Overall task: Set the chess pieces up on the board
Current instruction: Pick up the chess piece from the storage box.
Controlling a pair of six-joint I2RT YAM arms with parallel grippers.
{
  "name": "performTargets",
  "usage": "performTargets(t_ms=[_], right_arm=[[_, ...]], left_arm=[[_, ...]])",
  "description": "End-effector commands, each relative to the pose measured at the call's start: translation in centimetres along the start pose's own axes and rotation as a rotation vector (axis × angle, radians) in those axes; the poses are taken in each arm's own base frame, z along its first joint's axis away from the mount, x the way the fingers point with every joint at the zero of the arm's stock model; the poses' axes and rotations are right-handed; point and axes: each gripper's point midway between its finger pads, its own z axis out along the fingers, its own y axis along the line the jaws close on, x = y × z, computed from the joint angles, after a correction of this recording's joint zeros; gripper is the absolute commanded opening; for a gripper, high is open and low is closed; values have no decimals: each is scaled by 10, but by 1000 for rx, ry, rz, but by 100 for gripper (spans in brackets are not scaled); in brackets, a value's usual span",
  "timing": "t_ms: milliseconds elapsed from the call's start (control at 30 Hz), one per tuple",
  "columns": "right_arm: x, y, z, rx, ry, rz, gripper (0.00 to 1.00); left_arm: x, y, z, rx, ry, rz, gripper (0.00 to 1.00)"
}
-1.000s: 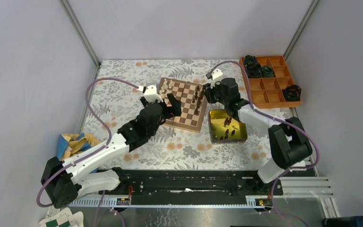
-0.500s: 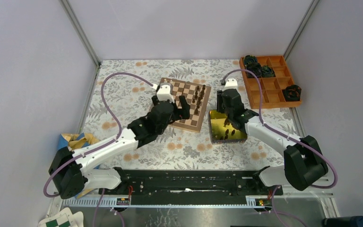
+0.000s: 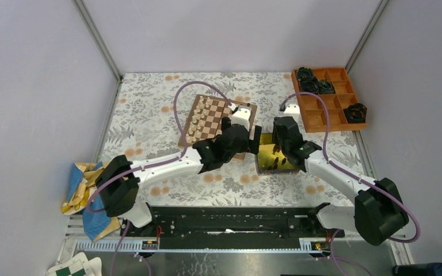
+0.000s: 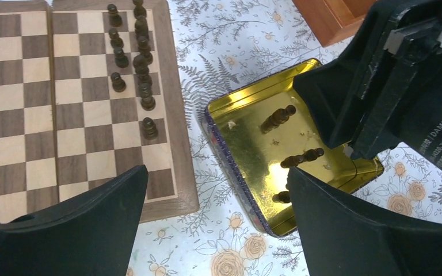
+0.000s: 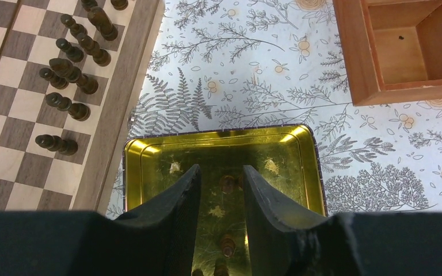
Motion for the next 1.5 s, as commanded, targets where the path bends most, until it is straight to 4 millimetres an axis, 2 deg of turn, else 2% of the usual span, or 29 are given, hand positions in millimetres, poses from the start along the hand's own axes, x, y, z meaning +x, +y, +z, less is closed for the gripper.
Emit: performTargets(t_ms=[0, 133, 167, 367, 600, 833, 900, 1467], right_arm=[[6, 1, -4, -3, 15, 25, 39], [14, 2, -1, -10, 38, 20, 38], [17, 3, 0, -10, 46, 15, 38], [36, 4, 9, -2, 124, -18, 37], [46, 3, 16, 19, 147, -34, 37], [49, 4, 20, 21, 160, -44, 36], [44, 8, 24, 11, 137, -34, 36], [47, 14, 34, 8, 150, -48, 34]], left_arm=[[-15, -15, 7, 25, -41, 15, 99], [-14, -6, 6, -14, -52, -4, 99], [-19, -6, 4, -12, -74, -19, 99], [-33, 7, -13, -43, -143, -55, 99], [-46, 14, -33, -29, -201, -94, 99], [-51, 18, -42, -23, -224, -100, 99], [-50, 19, -43, -22, -227, -102, 99], [-48, 24, -46, -27, -239, -95, 99]])
